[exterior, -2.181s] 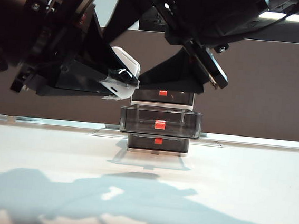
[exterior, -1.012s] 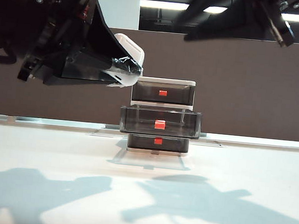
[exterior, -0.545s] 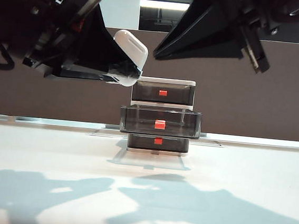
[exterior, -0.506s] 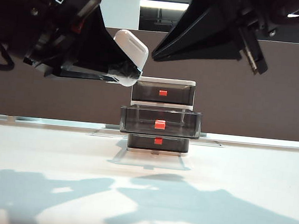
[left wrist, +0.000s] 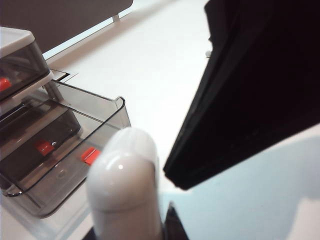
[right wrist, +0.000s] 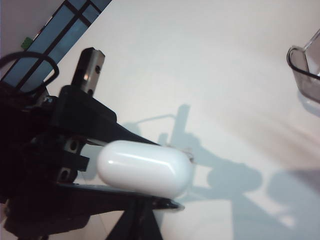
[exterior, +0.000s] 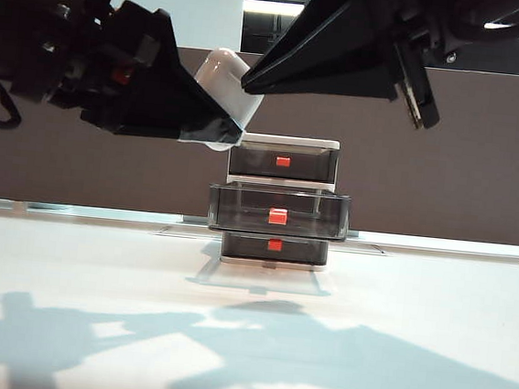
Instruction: Pick up the earphone case on the table, open the lid, insert the wireless earphone on the table into it, close the lid, put the earphone case into the second layer of the drawer, and finally close the drawer.
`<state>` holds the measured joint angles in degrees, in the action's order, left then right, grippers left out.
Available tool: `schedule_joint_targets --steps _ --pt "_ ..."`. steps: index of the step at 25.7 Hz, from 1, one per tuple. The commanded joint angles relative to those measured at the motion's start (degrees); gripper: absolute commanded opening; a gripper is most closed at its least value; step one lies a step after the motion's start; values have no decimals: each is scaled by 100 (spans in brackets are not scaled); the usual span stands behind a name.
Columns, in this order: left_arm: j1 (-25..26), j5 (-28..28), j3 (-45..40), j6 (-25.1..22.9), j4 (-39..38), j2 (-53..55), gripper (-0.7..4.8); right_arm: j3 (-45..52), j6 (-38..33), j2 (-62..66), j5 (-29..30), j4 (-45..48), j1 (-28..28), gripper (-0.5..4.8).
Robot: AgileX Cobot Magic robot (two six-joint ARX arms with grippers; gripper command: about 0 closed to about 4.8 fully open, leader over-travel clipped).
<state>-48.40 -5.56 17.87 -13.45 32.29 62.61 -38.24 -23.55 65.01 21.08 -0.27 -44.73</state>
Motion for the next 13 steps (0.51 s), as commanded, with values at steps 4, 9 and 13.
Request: schedule_joint_targets --steps 4,9,13 --pt "2 2 28 -431 61 -22 65 -31 -2 157 92 219 -2 -1" --pt "2 2 28 -505 61 -22 65 -31 -2 157 44 315 -2 -1" --pt "2 2 28 -505 59 -22 65 -35 -2 157 -81 446 -2 -1"
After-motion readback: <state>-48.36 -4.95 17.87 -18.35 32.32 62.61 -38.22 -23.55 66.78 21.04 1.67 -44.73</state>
